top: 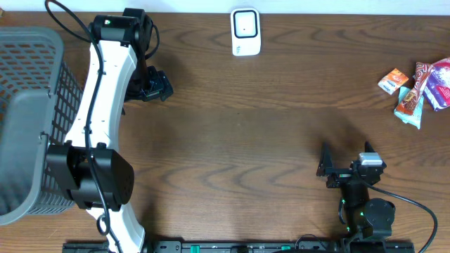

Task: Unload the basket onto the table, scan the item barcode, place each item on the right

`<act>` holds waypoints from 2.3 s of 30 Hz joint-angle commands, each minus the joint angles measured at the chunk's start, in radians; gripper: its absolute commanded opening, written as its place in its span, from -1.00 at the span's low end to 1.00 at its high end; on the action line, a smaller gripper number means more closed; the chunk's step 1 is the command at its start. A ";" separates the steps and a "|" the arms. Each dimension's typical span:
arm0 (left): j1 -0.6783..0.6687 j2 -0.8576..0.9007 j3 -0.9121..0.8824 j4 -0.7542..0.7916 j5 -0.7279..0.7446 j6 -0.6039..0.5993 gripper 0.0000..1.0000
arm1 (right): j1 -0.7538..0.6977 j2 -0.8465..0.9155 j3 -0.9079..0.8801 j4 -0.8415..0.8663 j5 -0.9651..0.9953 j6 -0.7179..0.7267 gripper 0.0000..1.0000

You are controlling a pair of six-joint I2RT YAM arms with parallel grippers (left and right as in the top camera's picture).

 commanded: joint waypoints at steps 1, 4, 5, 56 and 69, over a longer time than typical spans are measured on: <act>0.003 0.008 -0.005 -0.003 -0.006 -0.002 0.96 | -0.007 -0.006 -0.003 -0.003 -0.002 0.013 0.99; 0.004 0.009 -0.005 -0.003 -0.006 -0.002 0.96 | -0.007 -0.006 -0.003 -0.003 -0.002 0.013 0.98; 0.004 0.009 -0.005 -0.003 -0.006 -0.002 0.96 | -0.007 -0.006 -0.003 -0.003 -0.002 0.013 0.99; 0.004 -1.143 -1.544 1.174 0.069 0.074 0.96 | -0.007 -0.006 -0.003 -0.003 -0.002 0.013 0.98; 0.004 -1.453 -1.839 1.499 0.085 0.098 0.96 | -0.007 -0.006 -0.003 -0.003 -0.002 0.013 0.99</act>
